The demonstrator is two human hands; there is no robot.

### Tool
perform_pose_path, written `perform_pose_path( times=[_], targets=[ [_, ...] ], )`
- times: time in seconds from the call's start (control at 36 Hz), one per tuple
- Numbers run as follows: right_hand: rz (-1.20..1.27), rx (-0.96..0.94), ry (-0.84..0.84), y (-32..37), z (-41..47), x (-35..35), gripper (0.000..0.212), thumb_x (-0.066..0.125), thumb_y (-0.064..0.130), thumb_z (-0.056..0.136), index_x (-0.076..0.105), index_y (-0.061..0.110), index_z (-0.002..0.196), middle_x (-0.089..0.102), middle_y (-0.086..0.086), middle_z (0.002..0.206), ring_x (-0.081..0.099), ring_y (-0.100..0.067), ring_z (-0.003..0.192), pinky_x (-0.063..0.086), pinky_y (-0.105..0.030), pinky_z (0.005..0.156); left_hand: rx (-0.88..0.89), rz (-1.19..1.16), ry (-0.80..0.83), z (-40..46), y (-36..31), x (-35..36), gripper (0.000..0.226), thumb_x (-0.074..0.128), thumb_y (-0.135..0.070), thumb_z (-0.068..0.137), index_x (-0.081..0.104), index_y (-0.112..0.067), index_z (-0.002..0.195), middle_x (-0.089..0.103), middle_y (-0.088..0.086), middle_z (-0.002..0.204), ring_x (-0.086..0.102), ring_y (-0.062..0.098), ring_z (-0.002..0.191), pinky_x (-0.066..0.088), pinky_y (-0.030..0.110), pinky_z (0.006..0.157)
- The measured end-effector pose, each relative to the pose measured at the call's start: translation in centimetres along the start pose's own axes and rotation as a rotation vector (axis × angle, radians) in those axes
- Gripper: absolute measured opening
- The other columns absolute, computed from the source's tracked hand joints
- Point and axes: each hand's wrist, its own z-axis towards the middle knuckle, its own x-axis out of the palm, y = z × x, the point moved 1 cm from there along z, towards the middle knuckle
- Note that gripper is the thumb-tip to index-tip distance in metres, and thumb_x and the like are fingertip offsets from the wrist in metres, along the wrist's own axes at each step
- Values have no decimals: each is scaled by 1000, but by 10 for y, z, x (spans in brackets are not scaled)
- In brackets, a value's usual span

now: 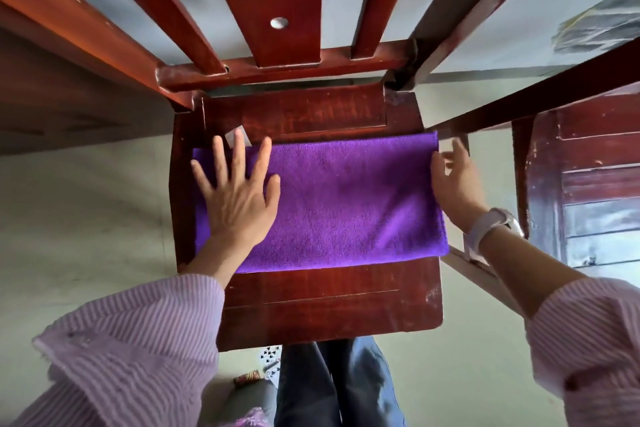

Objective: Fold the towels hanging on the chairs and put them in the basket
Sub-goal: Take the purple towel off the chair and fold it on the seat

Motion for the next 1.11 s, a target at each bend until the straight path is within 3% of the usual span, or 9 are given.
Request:
perform_pose_path(
  times=[0.06, 0.14, 0.39, 0.53, 0.67, 0.78, 0.89, 1.06, 1.11],
  targets=[
    [83, 45, 14, -1, -5, -4, 53, 43, 41, 84, 56, 4, 120, 63, -17, 111, 58, -32, 102, 45, -40, 90, 50, -4, -6, -10, -13, 1, 58, 25, -45, 88, 22, -30, 144, 13, 9, 155, 5, 35, 142, 0, 66, 105],
    [195, 115, 31, -6, -14, -5, 29, 52, 24, 89, 66, 5, 105, 67, -13, 100, 59, -22, 91, 46, -33, 84, 141, 6, 12, -27, -34, 7, 57, 29, -43, 88, 23, -31, 144, 17, 7, 155, 9, 34, 142, 3, 67, 104],
    [228, 172, -35, -18, -27, -6, 21, 54, 17, 86, 64, 6, 100, 67, -11, 99, 56, -19, 86, 45, -33, 83, 130, 69, 201, -49, -54, 25, 58, 28, -45, 86, 31, -28, 141, 24, 12, 152, 19, 40, 139, 16, 71, 99],
    [173, 88, -10, -4, -43, -19, 20, 52, 18, 87, 61, 8, 101, 61, -3, 90, 58, -24, 87, 45, -34, 82, 132, -74, 214, -47, -55, 13, 56, 47, -35, 91, 28, -28, 143, 10, 6, 156, 2, 33, 143, 10, 64, 107],
    [293, 1, 76, 36, -73, -32, 7, 57, 17, 84, 62, 13, 86, 63, -2, 78, 64, -27, 74, 53, -45, 76, -168, -849, 111, -50, -55, -16, 24, 51, -18, 92, 62, -14, 113, 57, 5, 127, 42, 24, 130, 32, 40, 108],
    [543, -65, 356, 87, -101, -18, 16, 54, 2, 86, 57, 16, 78, 60, -5, 69, 62, -12, 52, 59, -36, 60, -621, -1652, 376, -63, -54, -46, 24, 37, -26, 98, 59, -17, 103, 64, 3, 101, 60, 19, 96, 42, 38, 96],
    [493, -116, 517, 117, -103, 7, 20, 48, 0, 88, 60, 8, 103, 62, -12, 82, 60, -18, 62, 57, -44, 74, -821, -1925, 410, -77, -37, -42, 38, 33, -45, 95, 61, -21, 100, 69, -2, 92, 60, 15, 93, 45, 37, 86],
    [-14, -405, 283, 122, -71, 22, 27, 46, 6, 88, 64, 9, 109, 64, -10, 111, 57, -27, 99, 38, -26, 85, -759, -1641, 218, -93, -29, -22, 29, 53, -15, 92, 55, -8, 120, 63, 5, 109, 58, 15, 99, 49, 25, 79],
    [-121, -531, 245, 128, -61, 27, 30, 46, 7, 88, 62, 11, 113, 60, -9, 118, 51, -29, 109, 34, -29, 94, -766, -1629, 136, -93, -33, -20, 26, 57, -10, 89, 58, -10, 115, 65, -2, 97, 59, 5, 86, 49, 19, 72]
  ],
)
